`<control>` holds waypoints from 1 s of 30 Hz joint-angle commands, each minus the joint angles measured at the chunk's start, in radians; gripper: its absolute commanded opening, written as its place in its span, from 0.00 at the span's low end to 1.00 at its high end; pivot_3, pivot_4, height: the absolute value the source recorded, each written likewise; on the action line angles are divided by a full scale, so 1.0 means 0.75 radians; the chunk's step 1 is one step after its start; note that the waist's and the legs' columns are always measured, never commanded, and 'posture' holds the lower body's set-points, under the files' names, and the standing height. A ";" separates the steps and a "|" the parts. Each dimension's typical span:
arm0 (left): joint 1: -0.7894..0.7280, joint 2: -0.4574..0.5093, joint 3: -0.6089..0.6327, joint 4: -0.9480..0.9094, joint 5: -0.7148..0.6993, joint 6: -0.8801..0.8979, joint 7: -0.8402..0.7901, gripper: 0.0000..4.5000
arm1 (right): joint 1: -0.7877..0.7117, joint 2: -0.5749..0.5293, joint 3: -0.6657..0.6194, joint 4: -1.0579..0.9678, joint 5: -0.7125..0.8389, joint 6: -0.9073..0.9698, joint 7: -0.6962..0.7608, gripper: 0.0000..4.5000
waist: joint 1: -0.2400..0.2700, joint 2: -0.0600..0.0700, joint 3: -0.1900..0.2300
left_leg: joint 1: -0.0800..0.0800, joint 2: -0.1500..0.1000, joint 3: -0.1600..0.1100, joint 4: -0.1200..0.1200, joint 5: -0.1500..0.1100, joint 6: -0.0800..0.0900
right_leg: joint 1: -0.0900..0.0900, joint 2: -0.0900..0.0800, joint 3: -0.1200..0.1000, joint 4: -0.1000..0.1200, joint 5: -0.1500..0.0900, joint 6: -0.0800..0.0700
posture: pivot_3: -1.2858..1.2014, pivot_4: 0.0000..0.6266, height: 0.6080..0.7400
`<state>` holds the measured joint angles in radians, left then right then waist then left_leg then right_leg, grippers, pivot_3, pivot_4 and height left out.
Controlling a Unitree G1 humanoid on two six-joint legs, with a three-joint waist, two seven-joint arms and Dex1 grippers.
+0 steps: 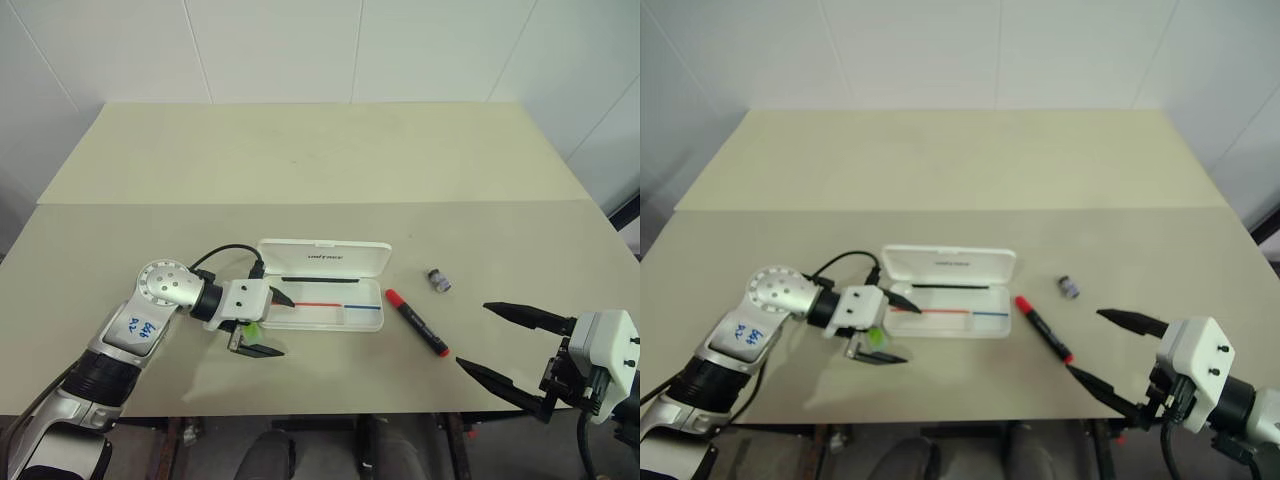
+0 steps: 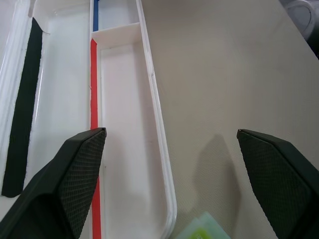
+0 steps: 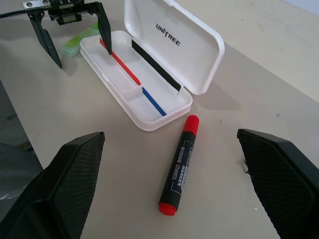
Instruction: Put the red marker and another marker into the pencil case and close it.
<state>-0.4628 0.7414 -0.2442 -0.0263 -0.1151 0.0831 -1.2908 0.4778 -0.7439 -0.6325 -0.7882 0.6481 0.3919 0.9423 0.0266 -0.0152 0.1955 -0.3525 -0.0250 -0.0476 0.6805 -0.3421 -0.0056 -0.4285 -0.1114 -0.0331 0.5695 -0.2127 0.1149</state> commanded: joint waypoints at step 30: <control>-0.059 -0.100 0.195 -0.352 -0.637 0.560 -0.035 1.00 | -0.053 -0.036 0.068 -0.010 -0.005 0.032 -0.053 1.00 | 0.000 0.000 0.000 | 0.000 0.000 0.001 0.001 0.000 0.000 | 0.000 0.002 0.004 0.001 0.000 -0.001 | 0.52 0.24 1.00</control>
<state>-0.4990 0.6891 -0.1272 -0.2554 -0.5142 0.4854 -1.3172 0.4415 -0.7640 -0.5923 -0.7764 0.6451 0.3994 0.9306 0.0264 -0.0152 0.1955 -0.3523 -0.0253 -0.0469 0.6811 -0.3421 -0.0056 -0.4283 -0.1095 -0.0296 0.5699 -0.2129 0.1144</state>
